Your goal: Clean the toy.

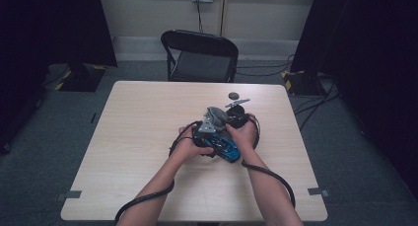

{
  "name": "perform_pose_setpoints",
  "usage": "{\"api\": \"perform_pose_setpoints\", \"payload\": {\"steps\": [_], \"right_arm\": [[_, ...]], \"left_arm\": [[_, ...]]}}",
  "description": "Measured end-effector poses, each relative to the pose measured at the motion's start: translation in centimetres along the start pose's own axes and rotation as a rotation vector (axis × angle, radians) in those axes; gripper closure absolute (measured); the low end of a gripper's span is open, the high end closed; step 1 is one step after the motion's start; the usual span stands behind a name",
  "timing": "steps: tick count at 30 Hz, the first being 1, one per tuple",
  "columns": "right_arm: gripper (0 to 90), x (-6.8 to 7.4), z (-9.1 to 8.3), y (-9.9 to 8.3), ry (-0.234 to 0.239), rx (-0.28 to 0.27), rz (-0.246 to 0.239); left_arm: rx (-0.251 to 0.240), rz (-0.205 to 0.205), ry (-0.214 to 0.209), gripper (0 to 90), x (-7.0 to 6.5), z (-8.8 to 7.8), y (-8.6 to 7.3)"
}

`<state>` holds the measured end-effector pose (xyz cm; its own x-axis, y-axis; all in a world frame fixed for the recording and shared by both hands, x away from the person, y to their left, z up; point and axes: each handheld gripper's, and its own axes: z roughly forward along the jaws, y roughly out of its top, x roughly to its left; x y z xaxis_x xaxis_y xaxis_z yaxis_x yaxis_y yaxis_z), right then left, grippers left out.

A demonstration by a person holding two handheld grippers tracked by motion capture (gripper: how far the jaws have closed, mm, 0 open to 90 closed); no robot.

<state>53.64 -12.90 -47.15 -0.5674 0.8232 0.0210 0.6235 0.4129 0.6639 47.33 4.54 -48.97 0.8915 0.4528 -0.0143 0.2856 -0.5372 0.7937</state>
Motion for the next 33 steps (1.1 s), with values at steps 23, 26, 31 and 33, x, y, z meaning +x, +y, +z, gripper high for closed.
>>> {"api": "perform_pose_setpoints", "payload": {"steps": [23,26,31,33], "right_arm": [[80.7,1.0,0.1,-1.0,0.106,0.027,-0.130],[80.7,0.8,0.0,-1.2,0.106,0.024,-0.135],[80.7,0.6,-0.3,-1.5,0.105,0.023,-0.135],[80.7,0.5,-0.5,-1.6,0.105,0.025,-0.140]], "left_arm": [[-0.007,0.002,0.003,15.1,0.0,-0.1,-0.2],[-0.003,0.008,0.002,15.1,0.0,-0.1,-0.1],[-0.005,0.002,0.003,15.2,-0.1,0.0,-0.1],[-0.004,0.001,0.002,15.4,-0.1,0.0,-0.1]]}}
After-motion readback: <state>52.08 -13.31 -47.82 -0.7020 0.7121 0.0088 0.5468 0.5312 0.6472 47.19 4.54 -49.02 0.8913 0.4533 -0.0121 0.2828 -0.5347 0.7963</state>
